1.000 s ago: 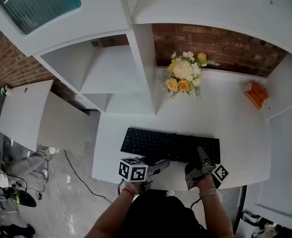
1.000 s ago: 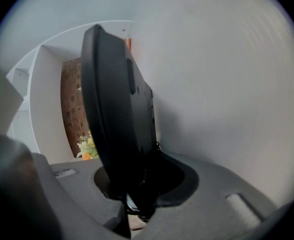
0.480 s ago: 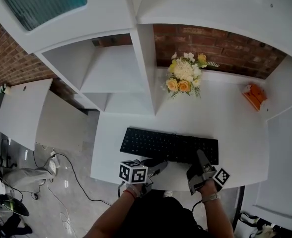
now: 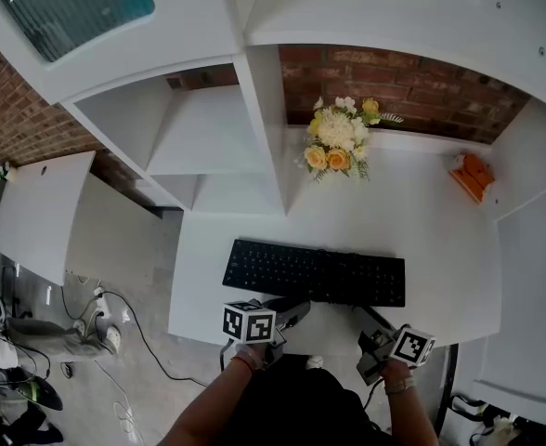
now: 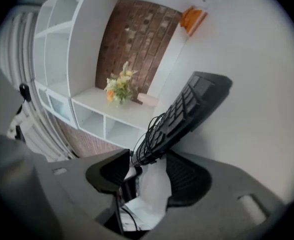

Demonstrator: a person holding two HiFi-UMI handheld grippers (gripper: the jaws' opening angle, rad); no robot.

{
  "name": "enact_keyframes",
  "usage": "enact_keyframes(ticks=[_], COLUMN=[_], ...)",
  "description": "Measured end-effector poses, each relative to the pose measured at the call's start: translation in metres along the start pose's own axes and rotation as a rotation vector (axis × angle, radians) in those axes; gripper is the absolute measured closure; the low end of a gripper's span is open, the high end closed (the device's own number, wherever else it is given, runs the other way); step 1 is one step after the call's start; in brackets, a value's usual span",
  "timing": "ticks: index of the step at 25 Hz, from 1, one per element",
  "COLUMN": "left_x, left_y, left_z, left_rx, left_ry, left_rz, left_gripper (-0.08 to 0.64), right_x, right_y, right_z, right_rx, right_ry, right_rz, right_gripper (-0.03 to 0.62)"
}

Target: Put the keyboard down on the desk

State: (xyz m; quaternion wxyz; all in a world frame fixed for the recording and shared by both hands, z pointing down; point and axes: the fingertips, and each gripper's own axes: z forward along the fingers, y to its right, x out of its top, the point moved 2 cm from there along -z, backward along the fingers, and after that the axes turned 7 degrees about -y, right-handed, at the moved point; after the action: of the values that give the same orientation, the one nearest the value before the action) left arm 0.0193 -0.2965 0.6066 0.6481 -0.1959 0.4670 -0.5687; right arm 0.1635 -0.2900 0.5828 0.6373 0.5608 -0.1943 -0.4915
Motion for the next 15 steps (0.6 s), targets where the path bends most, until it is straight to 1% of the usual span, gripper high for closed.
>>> enact_keyframes(ticks=[2,3,5,7,8,10,13,15], left_x=[-0.005,-0.006,-0.008,-0.011,-0.012,-0.012,-0.015,-0.016], left_y=[-0.002,-0.002,-0.002,-0.003,-0.003,-0.005,-0.008,-0.010], left_z=[0.003,0.003,0.005,0.007,0.008,0.008,0.009,0.010], left_rx=[0.007,0.011,0.018,0.024,0.030,0.051,0.087,0.097], left_ry=[-0.024,-0.028,-0.037,-0.051,-0.059,-0.073,-0.094,-0.103], left_rz=[-0.001,0.000,-0.006,-0.020,-0.022,-0.020,-0.021,-0.024], left_gripper=[0.485,0.501,0.519,0.525,0.528,0.533,0.561,0.561], right_x=[-0.008,-0.010,-0.013,-0.015,-0.017,-0.018,-0.018,-0.018], right_y=[0.006,0.009,0.015,0.016,0.015,0.015,0.019,0.020], right_z=[0.000,0.000,0.000,-0.001,-0.001,-0.001,0.001,0.001], right_rx=[-0.088,-0.136,-0.215,-0.255,-0.262,-0.263,-0.274,-0.279], right_ry=[-0.067,-0.096,-0.146,-0.179,-0.190,-0.198,-0.197,-0.197], right_rz=[-0.105,-0.157,-0.231,-0.277,-0.291,-0.301,-0.293,-0.289], right_gripper=[0.382,0.399,0.441,0.525,0.592,0.594,0.594,0.594])
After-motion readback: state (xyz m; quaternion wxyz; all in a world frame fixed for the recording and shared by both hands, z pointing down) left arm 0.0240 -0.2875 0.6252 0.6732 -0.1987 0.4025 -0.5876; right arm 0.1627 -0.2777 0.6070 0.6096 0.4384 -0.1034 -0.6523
